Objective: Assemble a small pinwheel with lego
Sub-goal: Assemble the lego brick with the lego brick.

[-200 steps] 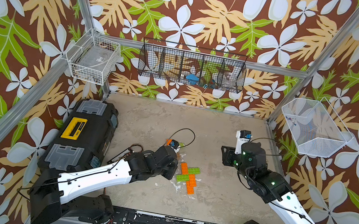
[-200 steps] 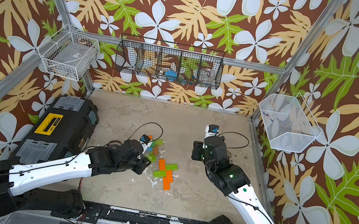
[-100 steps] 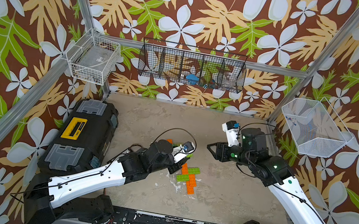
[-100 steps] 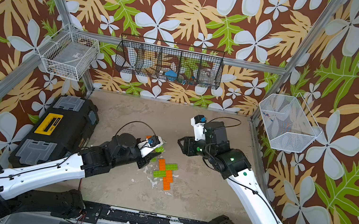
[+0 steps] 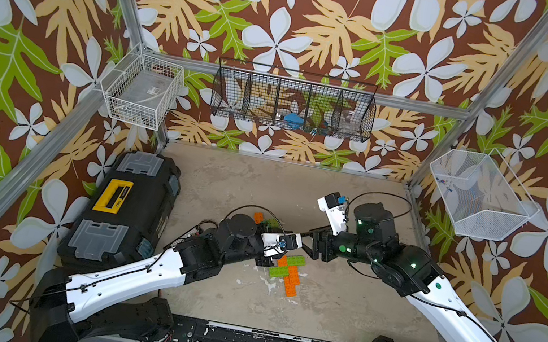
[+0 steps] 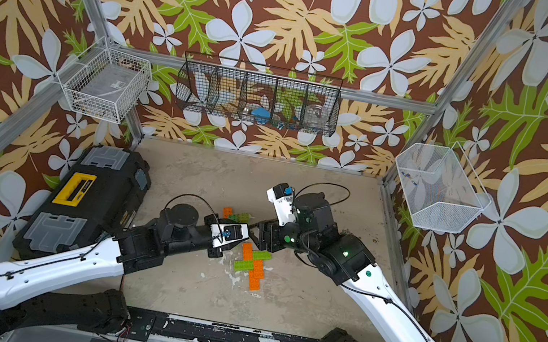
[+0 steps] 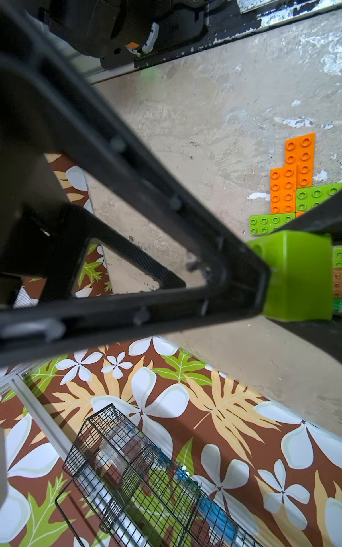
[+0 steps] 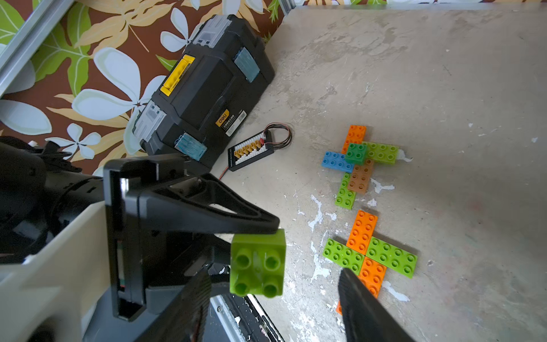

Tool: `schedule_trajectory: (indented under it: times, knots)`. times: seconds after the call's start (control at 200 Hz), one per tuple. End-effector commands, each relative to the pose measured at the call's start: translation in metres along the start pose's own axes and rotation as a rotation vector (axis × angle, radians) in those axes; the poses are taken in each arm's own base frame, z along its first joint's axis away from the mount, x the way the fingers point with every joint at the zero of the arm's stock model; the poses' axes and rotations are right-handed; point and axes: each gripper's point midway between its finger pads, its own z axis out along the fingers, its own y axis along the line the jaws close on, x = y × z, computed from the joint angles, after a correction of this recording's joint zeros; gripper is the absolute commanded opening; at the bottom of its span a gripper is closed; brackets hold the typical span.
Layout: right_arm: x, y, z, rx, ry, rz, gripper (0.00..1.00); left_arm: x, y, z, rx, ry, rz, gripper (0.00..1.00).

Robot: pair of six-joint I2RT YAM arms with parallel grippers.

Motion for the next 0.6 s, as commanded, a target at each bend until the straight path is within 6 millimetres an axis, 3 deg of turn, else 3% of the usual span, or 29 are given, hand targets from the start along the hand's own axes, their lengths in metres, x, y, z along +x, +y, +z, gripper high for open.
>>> schedule_trajectory:
  times: [0.0, 0.596]
  knots:
    - [-0.001, 0.009, 0.001, -0.042, -0.004, -0.011, 0.65, -0.006, 0.0, -0.002, 0.002, -0.032, 0.016, 0.0]
    - [0.008, 0.016, 0.015, -0.08, 0.057, 0.002, 0.5, -0.01, -0.003, -0.003, 0.021, -0.045, 0.038, 0.0]
